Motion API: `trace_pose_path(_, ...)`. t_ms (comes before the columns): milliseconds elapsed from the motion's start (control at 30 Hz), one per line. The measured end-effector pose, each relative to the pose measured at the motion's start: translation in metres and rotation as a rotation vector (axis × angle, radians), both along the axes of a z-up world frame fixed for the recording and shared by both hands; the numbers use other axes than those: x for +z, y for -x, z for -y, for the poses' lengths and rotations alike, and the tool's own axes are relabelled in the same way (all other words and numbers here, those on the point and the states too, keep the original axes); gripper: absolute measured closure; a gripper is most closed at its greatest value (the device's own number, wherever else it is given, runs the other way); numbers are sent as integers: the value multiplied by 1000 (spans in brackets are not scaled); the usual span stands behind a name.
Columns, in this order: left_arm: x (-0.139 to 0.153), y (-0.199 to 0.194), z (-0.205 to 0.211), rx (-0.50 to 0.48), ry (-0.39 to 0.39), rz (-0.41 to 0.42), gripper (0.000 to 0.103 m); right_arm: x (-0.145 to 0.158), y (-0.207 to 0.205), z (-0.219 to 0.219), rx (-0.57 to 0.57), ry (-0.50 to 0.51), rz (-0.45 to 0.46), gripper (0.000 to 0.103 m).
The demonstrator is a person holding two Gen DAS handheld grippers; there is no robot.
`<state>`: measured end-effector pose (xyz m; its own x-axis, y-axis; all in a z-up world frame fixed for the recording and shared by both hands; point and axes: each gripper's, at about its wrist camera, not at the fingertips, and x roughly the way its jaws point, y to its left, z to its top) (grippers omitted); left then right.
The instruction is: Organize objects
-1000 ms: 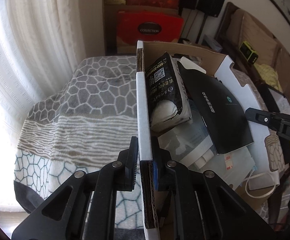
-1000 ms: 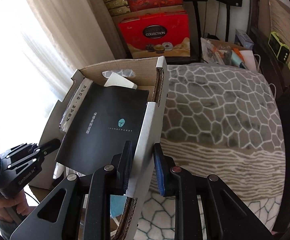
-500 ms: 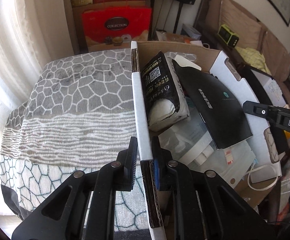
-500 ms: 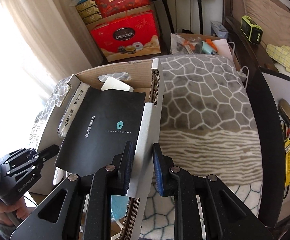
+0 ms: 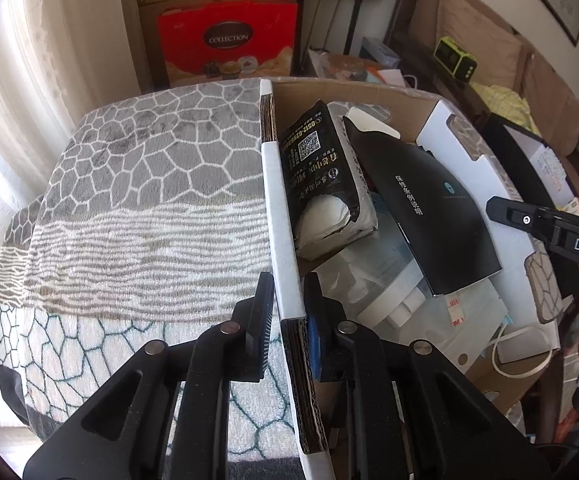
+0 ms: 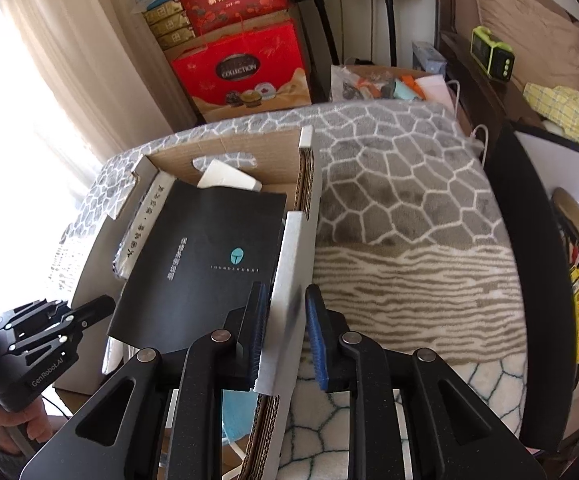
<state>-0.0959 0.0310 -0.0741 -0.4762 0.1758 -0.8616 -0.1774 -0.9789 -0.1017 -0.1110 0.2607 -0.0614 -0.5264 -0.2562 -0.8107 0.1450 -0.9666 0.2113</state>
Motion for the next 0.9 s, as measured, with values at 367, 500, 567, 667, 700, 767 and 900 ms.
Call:
trace_pose_path(367,47,-36,6,50,33,-209,25,33,-40,-4,-29,-60,-144,44)
trace_pose_path(500,60,-51,2,43,61,-257,10,38,-63,-2,-65,-96,-204,25)
trace_pose_path(567,64,-58,-1,43,87,-285,7,39,-72,-1,-78,-105,-223,24)
trace_pose_path(667,68,-67,-3,58,94,-305,5,39,-83,2,-92,-129,-245,21)
trace_pose_path(700,69,-70,-3,58,86,-305,5,39,-86,3,-94,-131,-251,19)
trace_pose_path(767,68,-74,-3,60,74,-305,0,39,-92,3,-100,-135,-261,16)
trace_pose_path(900,61,-84,-3,76,82,-296,0,36,-105,7,-112,-163,-281,6)
